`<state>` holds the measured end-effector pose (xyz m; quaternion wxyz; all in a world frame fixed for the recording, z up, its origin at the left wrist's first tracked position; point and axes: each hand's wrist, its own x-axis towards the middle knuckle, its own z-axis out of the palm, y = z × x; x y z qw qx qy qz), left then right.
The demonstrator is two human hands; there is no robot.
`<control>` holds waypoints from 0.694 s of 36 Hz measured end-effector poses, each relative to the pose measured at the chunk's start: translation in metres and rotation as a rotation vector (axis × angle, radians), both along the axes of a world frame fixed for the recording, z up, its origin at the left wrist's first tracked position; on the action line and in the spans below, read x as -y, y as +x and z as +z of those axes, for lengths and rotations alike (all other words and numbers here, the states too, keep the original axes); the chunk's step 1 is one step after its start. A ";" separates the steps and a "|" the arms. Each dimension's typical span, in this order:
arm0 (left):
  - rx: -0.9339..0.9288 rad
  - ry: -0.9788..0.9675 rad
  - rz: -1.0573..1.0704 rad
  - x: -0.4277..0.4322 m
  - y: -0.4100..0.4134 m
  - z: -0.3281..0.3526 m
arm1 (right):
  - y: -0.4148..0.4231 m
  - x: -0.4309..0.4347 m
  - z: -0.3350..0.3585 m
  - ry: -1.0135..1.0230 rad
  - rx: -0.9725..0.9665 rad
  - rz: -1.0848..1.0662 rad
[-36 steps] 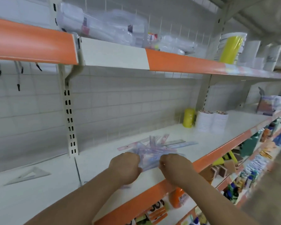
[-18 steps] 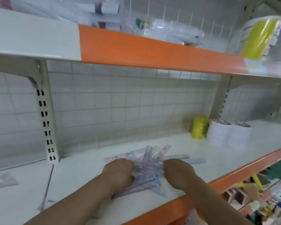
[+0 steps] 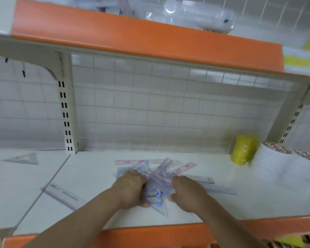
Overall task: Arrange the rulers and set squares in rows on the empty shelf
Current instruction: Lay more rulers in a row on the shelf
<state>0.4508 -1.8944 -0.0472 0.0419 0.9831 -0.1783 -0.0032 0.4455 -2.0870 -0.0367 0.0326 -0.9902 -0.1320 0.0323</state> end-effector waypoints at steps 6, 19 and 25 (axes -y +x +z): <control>0.084 0.042 0.024 0.000 -0.004 0.007 | 0.003 0.008 0.000 -0.008 -0.055 0.006; 0.015 -0.126 0.010 -0.003 -0.005 0.015 | 0.006 0.009 0.016 0.009 0.020 -0.081; 0.007 -0.145 -0.014 -0.006 -0.006 0.022 | 0.005 0.012 0.021 0.161 0.032 -0.105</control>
